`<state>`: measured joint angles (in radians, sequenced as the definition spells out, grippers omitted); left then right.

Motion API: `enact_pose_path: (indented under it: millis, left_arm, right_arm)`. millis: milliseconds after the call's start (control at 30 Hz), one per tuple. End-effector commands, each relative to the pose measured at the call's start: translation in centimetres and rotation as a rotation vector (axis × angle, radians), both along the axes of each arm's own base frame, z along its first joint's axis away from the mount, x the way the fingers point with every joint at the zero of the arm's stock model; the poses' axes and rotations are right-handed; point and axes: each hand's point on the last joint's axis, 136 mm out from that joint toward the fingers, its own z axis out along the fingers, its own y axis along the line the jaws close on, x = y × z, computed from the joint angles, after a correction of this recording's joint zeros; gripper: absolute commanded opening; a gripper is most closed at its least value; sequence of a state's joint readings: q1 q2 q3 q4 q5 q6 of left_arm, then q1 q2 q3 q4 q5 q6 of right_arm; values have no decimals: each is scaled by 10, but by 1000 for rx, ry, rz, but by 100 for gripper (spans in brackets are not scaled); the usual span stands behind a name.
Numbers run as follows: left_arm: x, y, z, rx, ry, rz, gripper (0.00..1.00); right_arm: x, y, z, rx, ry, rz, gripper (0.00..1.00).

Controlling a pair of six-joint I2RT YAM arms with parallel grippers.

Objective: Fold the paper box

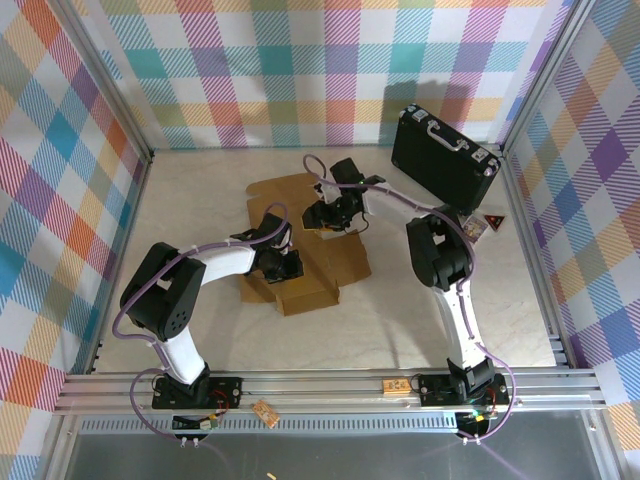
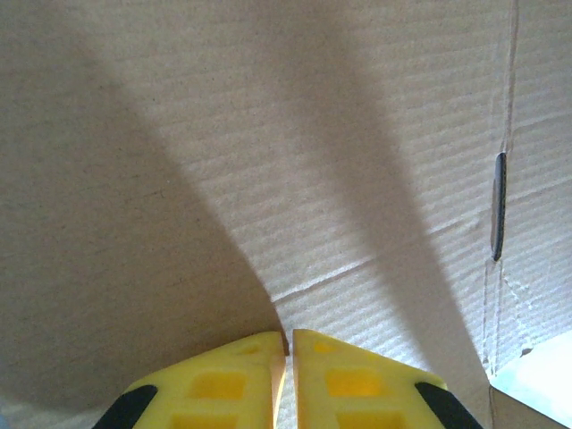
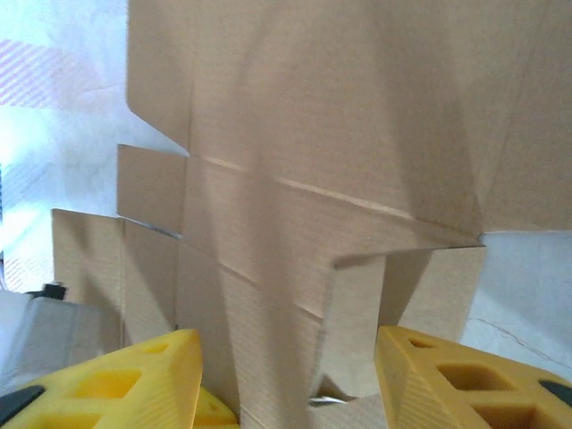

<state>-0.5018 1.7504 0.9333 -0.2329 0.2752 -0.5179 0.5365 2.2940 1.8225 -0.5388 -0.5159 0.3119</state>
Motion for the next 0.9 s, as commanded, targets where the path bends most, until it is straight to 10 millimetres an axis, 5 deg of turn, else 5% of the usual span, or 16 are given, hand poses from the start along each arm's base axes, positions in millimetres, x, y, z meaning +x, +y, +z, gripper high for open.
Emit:
enact_pose_path:
  millis: [0, 333, 533, 667, 867]
  left_arm:
    - [-26, 11, -30, 93, 98, -29, 15]
    - [-26, 8, -21, 67, 77, -34, 16]
    - [-13, 16, 18, 31, -36, 13, 33]
    - [8, 42, 54, -39, -91, 152, 50]
    - [46, 113, 76, 16, -134, 364, 60]
  right_arm:
    - [-7, 6, -21, -1, 75, 3, 54]
    - [-12, -1, -54, -67, 149, -24, 53]
    - [-13, -3, -63, -87, 158, -27, 53]
    - [-15, -6, -70, -106, 161, -27, 52]
    - [-15, -6, -71, -107, 158, -20, 52]
